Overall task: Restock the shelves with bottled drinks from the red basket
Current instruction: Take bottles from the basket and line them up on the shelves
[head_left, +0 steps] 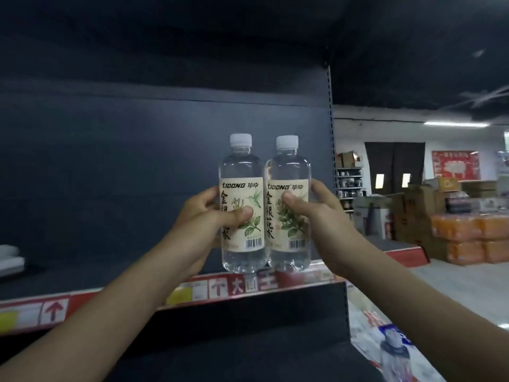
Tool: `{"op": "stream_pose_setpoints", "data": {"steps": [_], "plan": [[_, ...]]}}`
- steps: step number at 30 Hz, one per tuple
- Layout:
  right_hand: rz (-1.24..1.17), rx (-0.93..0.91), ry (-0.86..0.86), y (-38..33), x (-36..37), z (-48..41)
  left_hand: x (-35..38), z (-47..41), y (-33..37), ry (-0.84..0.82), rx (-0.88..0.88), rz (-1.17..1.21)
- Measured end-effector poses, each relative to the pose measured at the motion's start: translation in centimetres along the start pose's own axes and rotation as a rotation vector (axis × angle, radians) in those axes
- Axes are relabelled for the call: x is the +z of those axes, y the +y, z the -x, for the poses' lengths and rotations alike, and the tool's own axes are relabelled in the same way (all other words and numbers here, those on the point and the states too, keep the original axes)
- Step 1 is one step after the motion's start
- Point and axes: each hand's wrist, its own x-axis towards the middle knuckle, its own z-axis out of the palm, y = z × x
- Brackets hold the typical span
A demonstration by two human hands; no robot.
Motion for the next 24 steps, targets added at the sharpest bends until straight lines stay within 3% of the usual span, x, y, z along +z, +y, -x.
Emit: {"op": "stream_pose_setpoints", "data": {"steps": [16, 19, 22, 24], "plan": [[0.068, 0.052, -0.026, 8.2, -0.2, -8.6, -0.5, -6.2, -6.1, 0.107, -0.096, -0.096], [0.274, 0.075, -0.058, 8.5, -1.0, -7.6, -0.7, -6.2, -6.5, 0.082, -0.129, -0.22], [0.668, 0.08, -0.133, 8.7, -1.9, -5.9, -1.5, -5.6, -7.4, 0.062, -0.213, -0.412], [0.77, 0.069, -0.117, 8.8, -2.1, -5.4, -1.7, -5.2, -7.6, 0.049, -0.225, -0.514]]}}
